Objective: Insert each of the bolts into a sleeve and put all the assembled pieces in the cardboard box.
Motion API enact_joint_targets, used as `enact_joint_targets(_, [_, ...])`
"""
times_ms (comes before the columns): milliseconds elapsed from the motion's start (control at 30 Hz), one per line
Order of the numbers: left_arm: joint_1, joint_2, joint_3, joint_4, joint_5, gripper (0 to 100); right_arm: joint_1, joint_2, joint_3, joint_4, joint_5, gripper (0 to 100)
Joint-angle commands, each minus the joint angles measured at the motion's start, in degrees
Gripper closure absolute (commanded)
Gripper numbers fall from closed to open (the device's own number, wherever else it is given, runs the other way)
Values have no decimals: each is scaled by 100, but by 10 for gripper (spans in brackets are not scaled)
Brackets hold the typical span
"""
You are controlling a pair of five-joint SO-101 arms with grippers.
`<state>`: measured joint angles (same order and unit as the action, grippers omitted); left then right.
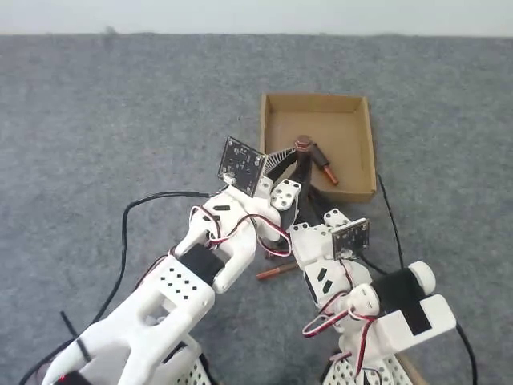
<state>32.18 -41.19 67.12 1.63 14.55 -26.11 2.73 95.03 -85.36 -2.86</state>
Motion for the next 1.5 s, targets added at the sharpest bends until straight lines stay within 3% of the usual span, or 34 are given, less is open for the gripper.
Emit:
enact_joint_targets(0, [-35, 62, -303, -325, -290, 990, -13, 4, 123, 13, -44, 992])
enact_joint_targets(100, [-123, 378, -259, -844, -396, 990, -13, 4, 123, 13, -44, 992])
enact_joint_targets(333, [-141, 466, -163, -888, -404, 990, -13, 4, 123, 22, -26, 992])
enact_joint_targets(1067, [149, 466, 338, -888, -404, 990, 171, -4, 123, 136, 0, 992])
enact_joint_targets(1467, [273, 519, 567, -501, -404, 990, 295, -31, 132, 84, 0, 992])
